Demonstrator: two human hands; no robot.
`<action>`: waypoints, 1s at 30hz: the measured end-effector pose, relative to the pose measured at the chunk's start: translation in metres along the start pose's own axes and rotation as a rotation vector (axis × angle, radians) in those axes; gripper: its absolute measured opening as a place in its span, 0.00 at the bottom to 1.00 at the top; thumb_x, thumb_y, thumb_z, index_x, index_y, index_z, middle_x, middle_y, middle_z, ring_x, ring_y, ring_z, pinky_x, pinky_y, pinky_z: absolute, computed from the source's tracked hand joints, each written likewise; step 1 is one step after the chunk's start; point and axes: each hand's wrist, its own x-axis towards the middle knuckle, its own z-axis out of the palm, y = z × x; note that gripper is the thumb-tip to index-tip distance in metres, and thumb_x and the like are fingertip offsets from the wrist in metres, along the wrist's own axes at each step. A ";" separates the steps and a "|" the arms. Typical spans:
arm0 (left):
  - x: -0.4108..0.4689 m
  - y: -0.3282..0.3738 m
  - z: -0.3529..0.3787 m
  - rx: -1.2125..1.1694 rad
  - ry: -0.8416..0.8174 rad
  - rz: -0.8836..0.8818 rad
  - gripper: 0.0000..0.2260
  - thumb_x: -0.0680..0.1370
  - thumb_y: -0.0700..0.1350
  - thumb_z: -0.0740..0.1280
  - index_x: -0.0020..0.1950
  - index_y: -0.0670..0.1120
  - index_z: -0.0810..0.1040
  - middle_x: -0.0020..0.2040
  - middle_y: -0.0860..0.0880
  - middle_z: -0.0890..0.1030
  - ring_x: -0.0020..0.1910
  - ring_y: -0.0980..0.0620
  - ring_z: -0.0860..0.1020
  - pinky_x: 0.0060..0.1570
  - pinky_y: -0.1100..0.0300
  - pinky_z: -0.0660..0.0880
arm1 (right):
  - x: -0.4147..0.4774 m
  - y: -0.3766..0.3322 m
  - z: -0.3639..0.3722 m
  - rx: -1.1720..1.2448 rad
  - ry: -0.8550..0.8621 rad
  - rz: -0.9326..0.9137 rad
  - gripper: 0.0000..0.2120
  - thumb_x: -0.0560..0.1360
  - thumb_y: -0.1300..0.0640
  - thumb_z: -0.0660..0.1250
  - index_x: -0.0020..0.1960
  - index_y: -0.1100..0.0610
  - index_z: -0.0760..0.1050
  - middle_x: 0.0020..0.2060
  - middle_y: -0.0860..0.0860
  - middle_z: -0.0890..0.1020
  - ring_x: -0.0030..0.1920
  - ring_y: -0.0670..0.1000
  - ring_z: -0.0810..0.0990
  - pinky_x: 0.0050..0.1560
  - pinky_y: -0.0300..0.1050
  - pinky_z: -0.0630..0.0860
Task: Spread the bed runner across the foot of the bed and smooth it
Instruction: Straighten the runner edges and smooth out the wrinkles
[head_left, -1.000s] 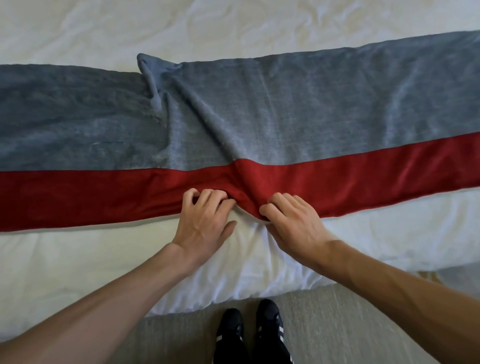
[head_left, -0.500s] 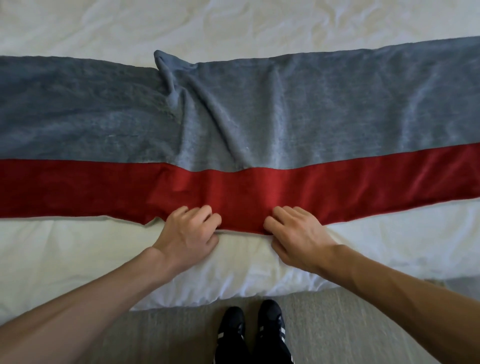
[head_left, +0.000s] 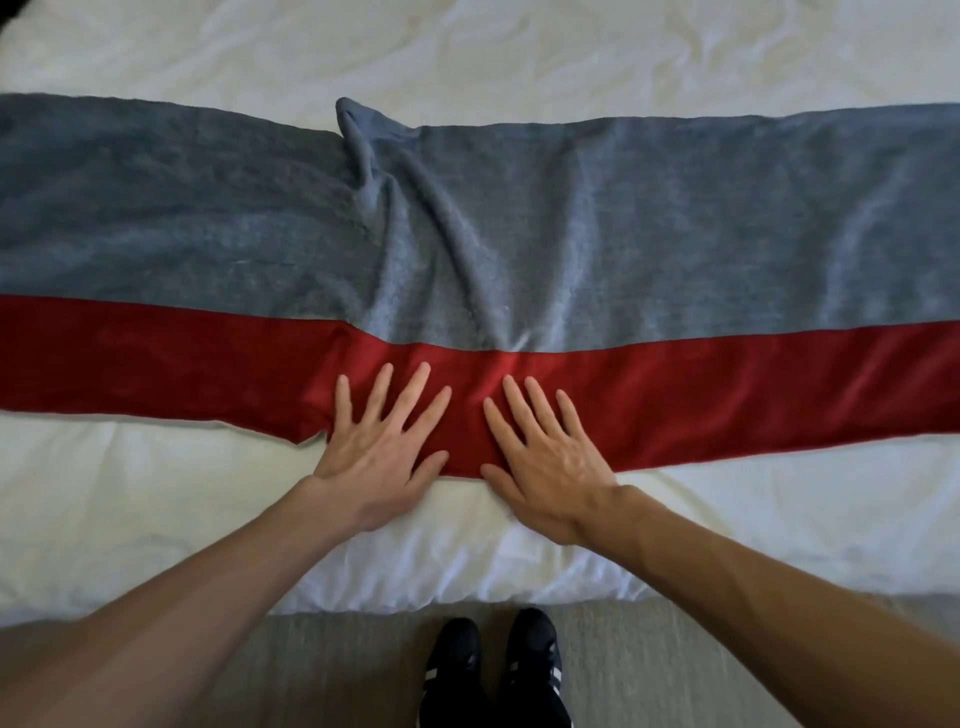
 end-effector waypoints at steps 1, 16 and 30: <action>-0.001 -0.001 0.004 -0.009 -0.004 -0.014 0.31 0.75 0.65 0.41 0.76 0.57 0.40 0.77 0.51 0.37 0.75 0.40 0.40 0.66 0.31 0.39 | 0.001 -0.001 0.002 -0.015 -0.013 0.004 0.34 0.77 0.39 0.41 0.77 0.54 0.42 0.76 0.59 0.42 0.76 0.59 0.39 0.74 0.61 0.41; 0.010 -0.045 -0.071 -0.055 0.192 -0.103 0.27 0.73 0.58 0.53 0.66 0.47 0.74 0.65 0.41 0.74 0.66 0.40 0.69 0.65 0.34 0.59 | 0.039 -0.021 -0.061 0.081 0.140 -0.021 0.19 0.75 0.49 0.58 0.62 0.56 0.72 0.63 0.61 0.70 0.60 0.60 0.71 0.62 0.54 0.67; -0.003 -0.229 -0.085 -0.205 0.219 -0.127 0.25 0.73 0.56 0.56 0.62 0.44 0.76 0.63 0.41 0.76 0.60 0.41 0.75 0.58 0.47 0.71 | 0.177 -0.136 -0.114 0.076 0.161 0.061 0.17 0.76 0.50 0.58 0.61 0.56 0.72 0.63 0.58 0.71 0.57 0.59 0.73 0.59 0.52 0.69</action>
